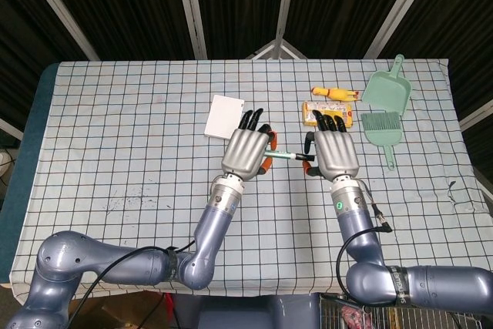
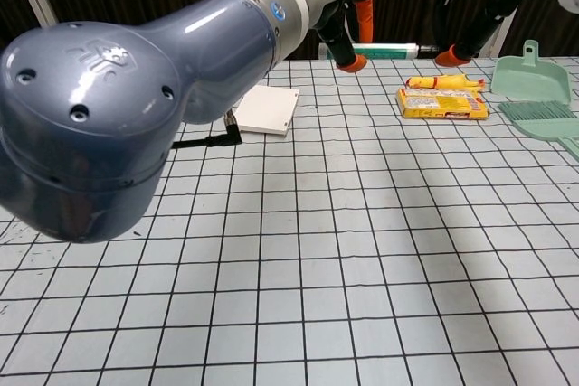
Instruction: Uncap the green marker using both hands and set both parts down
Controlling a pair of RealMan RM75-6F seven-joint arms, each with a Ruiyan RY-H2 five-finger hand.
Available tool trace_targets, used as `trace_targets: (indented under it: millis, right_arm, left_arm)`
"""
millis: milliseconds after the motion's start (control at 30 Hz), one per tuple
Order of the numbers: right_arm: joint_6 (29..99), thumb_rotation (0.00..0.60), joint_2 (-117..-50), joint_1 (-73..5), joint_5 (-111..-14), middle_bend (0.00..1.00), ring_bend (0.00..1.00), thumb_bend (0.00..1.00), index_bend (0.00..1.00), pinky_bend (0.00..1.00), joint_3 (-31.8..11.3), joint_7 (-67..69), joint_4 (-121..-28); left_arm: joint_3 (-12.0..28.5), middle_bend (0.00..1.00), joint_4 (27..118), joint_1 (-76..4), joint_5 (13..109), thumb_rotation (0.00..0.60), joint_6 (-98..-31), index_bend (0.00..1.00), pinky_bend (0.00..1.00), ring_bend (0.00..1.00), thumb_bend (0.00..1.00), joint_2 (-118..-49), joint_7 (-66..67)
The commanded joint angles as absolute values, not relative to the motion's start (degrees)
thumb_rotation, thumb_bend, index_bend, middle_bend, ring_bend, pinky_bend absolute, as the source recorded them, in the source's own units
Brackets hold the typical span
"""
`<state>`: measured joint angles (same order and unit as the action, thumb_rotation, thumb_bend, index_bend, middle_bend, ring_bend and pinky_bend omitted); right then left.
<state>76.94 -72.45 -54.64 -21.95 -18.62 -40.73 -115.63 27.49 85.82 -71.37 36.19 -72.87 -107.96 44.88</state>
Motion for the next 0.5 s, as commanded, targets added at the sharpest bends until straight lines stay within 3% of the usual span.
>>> trace_targets:
  millis: [33,300,500]
  right_arm:
    - [76.78,0.600,-72.48,-54.56,-22.00,0.08,0.09,0.33,0.60,0.06,-18.63,-40.61,-115.50]
    - [76.89,0.600,-72.31,-54.24,-22.16,0.10,0.12,0.36,0.69,0.08,-18.66,-40.55,-115.20]
    - [76.71,0.600,-71.73,-53.69,-22.21,0.10,0.12,0.37,0.70,0.08,-18.50,-40.33,-115.11]
  left_arm:
    - [27.53,0.32,85.61,-71.29,36.04,0.600,-72.91,0.67,0.00,0.00,0.55,-108.07,45.03]
    - [27.55,0.32,85.26,-70.89,36.50,0.600,-72.80,0.67,0.00,0.00,0.55,-108.06,44.77]
    - [27.57,0.32,85.77,-70.24,36.69,0.600,-73.10,0.67,0.00,0.00,0.55,-107.44,44.79]
